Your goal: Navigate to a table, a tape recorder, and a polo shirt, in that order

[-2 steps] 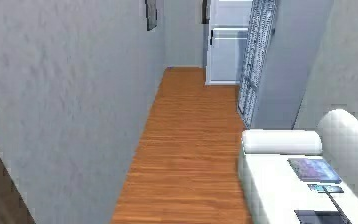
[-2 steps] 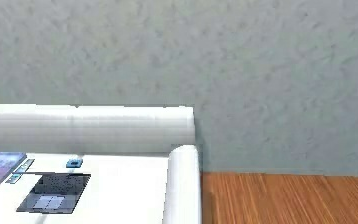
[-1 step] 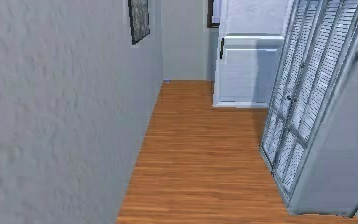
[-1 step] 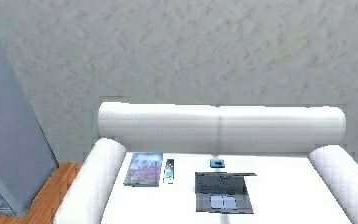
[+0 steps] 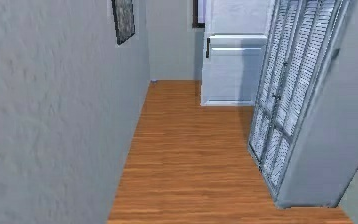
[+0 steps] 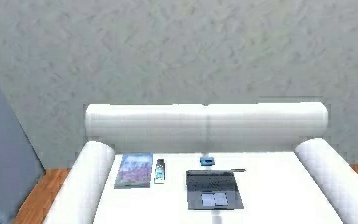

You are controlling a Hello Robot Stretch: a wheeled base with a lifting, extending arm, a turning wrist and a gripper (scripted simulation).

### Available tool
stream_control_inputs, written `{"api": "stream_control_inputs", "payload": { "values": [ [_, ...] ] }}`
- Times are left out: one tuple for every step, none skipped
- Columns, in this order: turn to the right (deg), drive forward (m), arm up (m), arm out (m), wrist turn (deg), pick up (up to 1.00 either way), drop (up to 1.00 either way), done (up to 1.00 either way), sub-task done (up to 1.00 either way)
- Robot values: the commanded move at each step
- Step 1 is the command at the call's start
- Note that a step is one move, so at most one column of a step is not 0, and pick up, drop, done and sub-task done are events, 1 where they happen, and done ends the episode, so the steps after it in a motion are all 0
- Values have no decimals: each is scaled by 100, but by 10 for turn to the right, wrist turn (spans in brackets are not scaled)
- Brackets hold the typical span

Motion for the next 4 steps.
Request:
{"api": "stream_control_inputs", "payload": {
  "values": [
    [0, 100, 0, 0, 0, 0, 0, 0, 0],
    [0, 100, 0, 0, 0, 0, 0, 0, 0],
    [0, 100, 0, 0, 0, 0, 0, 0, 0],
    [-210, 0, 0, 0, 0, 0, 0, 0, 0]
  ]
}}
